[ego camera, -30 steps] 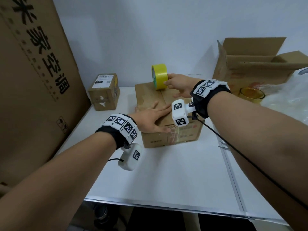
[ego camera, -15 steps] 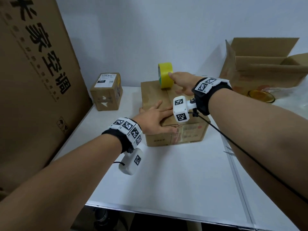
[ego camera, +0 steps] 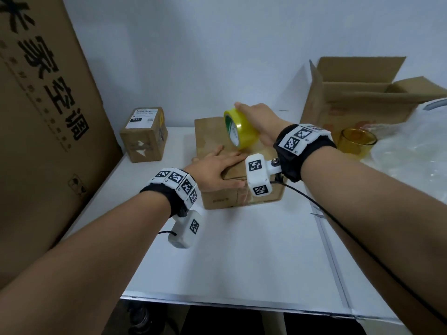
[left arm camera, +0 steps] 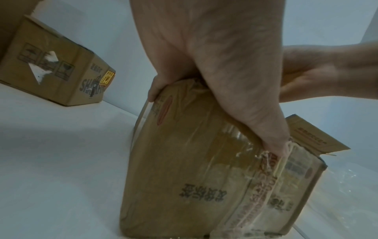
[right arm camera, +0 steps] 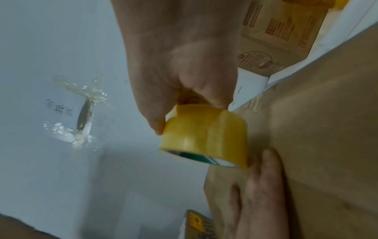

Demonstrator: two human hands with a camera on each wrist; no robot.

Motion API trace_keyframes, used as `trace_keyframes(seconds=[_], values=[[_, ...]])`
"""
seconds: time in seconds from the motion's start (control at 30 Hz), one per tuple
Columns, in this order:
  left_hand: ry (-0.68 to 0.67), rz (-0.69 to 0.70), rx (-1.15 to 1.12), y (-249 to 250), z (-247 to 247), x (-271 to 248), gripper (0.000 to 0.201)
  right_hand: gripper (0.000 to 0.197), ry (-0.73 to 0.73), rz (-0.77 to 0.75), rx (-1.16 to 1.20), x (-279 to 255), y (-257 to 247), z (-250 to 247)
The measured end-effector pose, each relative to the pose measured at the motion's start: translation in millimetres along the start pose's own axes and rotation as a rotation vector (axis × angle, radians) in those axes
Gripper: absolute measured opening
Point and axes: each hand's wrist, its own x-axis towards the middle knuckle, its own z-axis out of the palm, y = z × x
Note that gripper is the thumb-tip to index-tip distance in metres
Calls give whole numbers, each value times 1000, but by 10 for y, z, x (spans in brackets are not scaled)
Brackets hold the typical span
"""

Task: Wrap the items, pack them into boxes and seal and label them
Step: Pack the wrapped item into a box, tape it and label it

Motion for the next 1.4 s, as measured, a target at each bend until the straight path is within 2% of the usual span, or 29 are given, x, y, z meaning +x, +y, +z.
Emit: trace_keyframes(seconds=[0.03, 0.1, 0.17, 0.3, 0.53, 0.77, 0.87, 1.1, 1.4], values=[[2, 5, -1, -18, 9, 9, 86, 61, 2, -3, 24, -40, 5, -16], [-7, -7, -8, -29, 7, 11, 90, 47, -31, 6, 115, -183, -24, -77], [-5, -14, -12, -15, 2, 12, 95, 37, -117, 60, 236, -358, -63, -143], [-8, -43, -14, 19, -9, 13, 108, 33, -226, 134, 467, -644, -149, -227], [38, -5, -42, 19, 18, 55, 102, 31, -203, 135, 458, -1019, -32, -219], [54, -30, -70, 104, -31, 45, 73, 34, -160, 168, 446, -1420, 245, -287], [51, -35, -72, 86, -13, 57, 75, 32, -143, 154, 405, -1531, 385, -198], [114, -45, -75, 125, 15, 41, 72, 45, -95, 107, 301, -1533, 568, -16], [175, -59, -38, 12, 123, 135, 74, 40, -56, 122, 284, -1571, 727, 50]])
